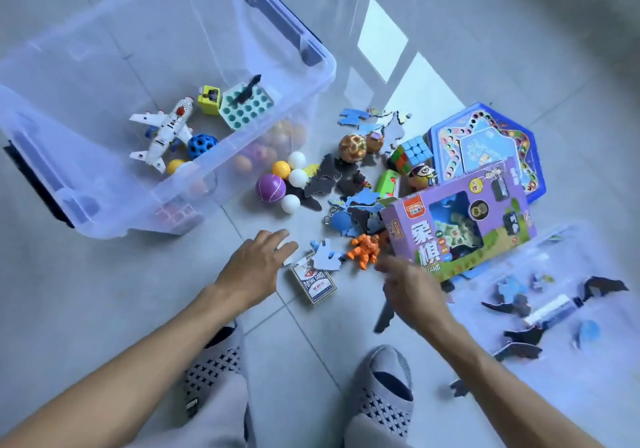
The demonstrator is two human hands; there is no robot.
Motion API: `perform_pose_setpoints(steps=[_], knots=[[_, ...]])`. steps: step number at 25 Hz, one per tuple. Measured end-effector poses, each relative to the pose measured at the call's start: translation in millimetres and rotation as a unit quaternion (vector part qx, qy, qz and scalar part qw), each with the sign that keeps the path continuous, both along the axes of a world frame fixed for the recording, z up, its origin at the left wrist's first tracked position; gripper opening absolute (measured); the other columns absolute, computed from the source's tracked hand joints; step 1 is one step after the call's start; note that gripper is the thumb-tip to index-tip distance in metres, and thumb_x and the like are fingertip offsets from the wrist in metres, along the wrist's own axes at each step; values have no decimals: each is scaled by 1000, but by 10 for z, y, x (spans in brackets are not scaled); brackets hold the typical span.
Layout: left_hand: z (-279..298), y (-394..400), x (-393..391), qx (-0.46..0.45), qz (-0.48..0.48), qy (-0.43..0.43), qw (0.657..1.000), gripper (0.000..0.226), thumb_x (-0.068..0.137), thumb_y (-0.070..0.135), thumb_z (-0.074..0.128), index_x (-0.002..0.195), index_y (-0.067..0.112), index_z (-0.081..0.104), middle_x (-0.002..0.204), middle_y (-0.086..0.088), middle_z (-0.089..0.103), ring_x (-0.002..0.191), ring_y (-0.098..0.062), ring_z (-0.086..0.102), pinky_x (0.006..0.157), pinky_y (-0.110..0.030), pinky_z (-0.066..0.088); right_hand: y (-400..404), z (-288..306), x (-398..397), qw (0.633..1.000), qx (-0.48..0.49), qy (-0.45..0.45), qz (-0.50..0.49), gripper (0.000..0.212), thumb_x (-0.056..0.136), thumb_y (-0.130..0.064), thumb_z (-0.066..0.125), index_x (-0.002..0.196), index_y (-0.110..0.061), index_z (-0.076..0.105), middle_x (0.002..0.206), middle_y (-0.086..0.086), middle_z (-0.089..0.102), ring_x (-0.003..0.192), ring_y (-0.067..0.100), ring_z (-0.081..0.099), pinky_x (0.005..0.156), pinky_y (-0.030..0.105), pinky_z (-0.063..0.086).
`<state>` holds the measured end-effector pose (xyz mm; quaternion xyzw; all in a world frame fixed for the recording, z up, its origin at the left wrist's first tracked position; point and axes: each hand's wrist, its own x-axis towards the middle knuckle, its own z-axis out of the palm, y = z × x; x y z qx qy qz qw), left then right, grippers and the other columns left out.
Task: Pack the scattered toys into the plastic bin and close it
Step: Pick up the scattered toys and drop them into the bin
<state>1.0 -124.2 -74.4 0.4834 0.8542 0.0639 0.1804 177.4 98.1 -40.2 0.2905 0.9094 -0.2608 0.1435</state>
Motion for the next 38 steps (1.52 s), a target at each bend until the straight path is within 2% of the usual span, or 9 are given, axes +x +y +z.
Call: perform_pose_setpoints(steps=[6,10,13,16,20,26,30,33,38], knots=[[-409,27,-173,-121,0,19,992,31,84,-1,54,110,16,52,111,-3,52,102,-27,51,60,-36,44,103,-749,793,958,44,-120,257,45,57,-18,86,84,-24,51,92,-4,52,73,22,56,51,33,47],[-244,-182,-181,-115,116,-33,986,15,91,26,56,102,17,52,103,3,54,102,-23,53,74,-35,48,123,-750,601,975,-31,-139,168,54,45,-32,94,60,-24,44,58,-6,46,52,20,55,41,31,44],[407,-194,-160,152,235,-67,958,11,86,25,63,93,18,58,89,9,58,84,-14,58,69,-29,49,-163,-132,-8,987,-151,41,-42,36,79,-27,79,67,-19,47,55,1,53,49,18,50,45,25,39],[1400,-331,-549,386,372,30,844,7,85,21,68,92,20,64,83,11,64,72,-2,60,63,-13,44,-340,826,-942,828,-446,223,-257,17,91,-16,65,82,-3,57,61,9,62,44,19,45,40,24,36],[1800,-550,-1288,265,448,81,850,28,86,28,67,110,16,64,108,0,67,97,-20,64,86,-29,47,-373,1587,-1942,815,-477,266,-192,18,93,-26,64,96,-8,66,81,6,73,59,20,62,52,27,51],[1212,-89,-430,296,228,-17,927,17,82,12,59,95,20,66,89,7,67,81,-13,61,68,-29,49,-135,851,-1664,941,-189,222,-169,29,92,-23,59,121,-21,57,102,-9,67,88,10,66,75,33,57],[432,379,-53,124,182,-129,967,28,86,10,50,107,23,63,103,5,69,98,-21,59,79,-32,48,51,-87,-815,999,-19,32,-35,47,90,-16,56,134,-27,46,123,1,60,100,26,62,71,35,49],[-8,705,7,-58,108,-97,988,29,88,16,48,117,20,53,114,-4,64,107,-28,53,86,-36,41,126,-482,-409,983,65,-67,161,52,85,-18,61,134,-27,46,135,0,47,115,31,55,75,42,54],[-390,936,62,-103,164,-139,971,51,75,40,71,117,25,47,102,0,67,104,-25,57,86,-39,35,81,-612,-271,978,99,-122,135,43,80,-34,64,116,-18,47,113,6,46,94,32,59,61,39,47]])
